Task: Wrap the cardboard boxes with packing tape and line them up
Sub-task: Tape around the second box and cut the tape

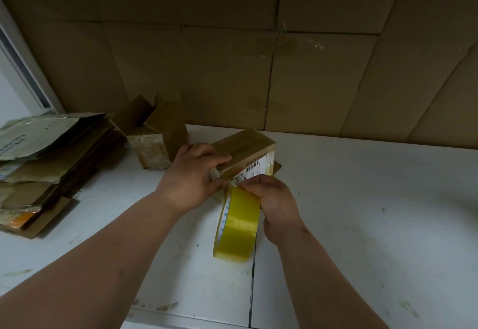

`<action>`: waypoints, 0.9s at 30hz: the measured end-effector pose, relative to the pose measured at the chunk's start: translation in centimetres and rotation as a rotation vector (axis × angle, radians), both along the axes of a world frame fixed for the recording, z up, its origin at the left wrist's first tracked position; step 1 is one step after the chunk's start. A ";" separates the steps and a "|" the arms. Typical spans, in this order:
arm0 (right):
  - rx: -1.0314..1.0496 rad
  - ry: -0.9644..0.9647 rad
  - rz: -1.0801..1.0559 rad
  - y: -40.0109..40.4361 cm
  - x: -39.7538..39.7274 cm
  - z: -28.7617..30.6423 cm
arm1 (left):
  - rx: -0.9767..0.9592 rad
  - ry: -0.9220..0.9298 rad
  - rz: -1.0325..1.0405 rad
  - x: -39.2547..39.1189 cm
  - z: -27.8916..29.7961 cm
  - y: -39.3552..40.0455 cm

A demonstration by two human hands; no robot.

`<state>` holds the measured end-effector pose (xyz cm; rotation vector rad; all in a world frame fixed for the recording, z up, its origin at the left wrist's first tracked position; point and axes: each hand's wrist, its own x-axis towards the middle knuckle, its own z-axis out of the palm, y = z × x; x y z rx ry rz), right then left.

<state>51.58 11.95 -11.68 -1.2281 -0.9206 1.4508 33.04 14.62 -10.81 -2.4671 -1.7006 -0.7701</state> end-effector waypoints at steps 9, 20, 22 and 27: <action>-0.029 0.015 0.001 0.5 -1.1 -0.4 | 0.000 0.076 -0.092 -0.8 0.8 -0.1; -0.045 0.084 0.006 0.1 -0.9 -0.3 | 0.025 0.041 -0.098 -0.9 0.6 0.0; -0.044 0.092 0.004 0.0 -0.7 -0.3 | 0.057 0.036 -0.095 -0.6 0.4 0.2; -0.029 0.101 -0.004 -0.2 -0.4 -0.2 | 0.081 -0.014 -0.062 -0.2 0.0 0.4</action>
